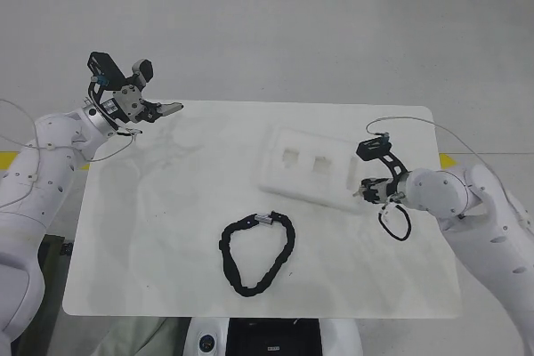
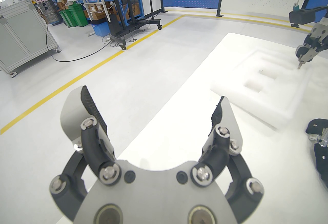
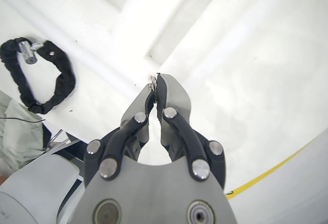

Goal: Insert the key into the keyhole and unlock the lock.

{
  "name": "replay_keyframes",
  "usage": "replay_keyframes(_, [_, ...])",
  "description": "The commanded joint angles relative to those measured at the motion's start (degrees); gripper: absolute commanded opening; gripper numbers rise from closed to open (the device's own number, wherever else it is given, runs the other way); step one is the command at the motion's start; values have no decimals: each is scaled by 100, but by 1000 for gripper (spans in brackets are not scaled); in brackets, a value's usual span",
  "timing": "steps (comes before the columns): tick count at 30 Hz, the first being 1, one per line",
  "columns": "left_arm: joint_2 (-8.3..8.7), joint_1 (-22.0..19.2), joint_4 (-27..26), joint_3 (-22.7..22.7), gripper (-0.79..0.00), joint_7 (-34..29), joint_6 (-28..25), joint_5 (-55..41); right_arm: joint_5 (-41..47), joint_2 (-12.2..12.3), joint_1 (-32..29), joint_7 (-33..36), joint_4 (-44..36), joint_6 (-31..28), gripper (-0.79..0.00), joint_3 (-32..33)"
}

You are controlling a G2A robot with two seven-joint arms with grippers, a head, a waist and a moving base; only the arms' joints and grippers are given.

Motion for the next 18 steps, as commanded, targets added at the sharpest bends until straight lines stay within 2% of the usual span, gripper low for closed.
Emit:
replay_keyframes(1, [0, 0, 0, 0, 0, 0, 0, 0, -130, 1, 26, 11, -13, 1, -785, 4])
replay_keyframes(5, [0, 0, 0, 0, 0, 0, 0, 0, -436, 15, 87, 100, -56, 11, -785, 50])
replay_keyframes(9, [0, 0, 0, 0, 0, 0, 0, 0, -333, 30, 79, 121, -25, -48, -785, 217])
replay_keyframes(13, [0, 0, 0, 0, 0, 0, 0, 0, -96, 70, -22, 74, -88, -233, -785, 499])
replay_keyframes(15, [0, 0, 0, 0, 0, 0, 0, 0, 456, 71, -137, -105, -140, -286, -785, 711])
replay_keyframes(18, [0, 0, 0, 0, 0, 0, 0, 0, 753, 109, -298, -280, -256, -451, -785, 1019])
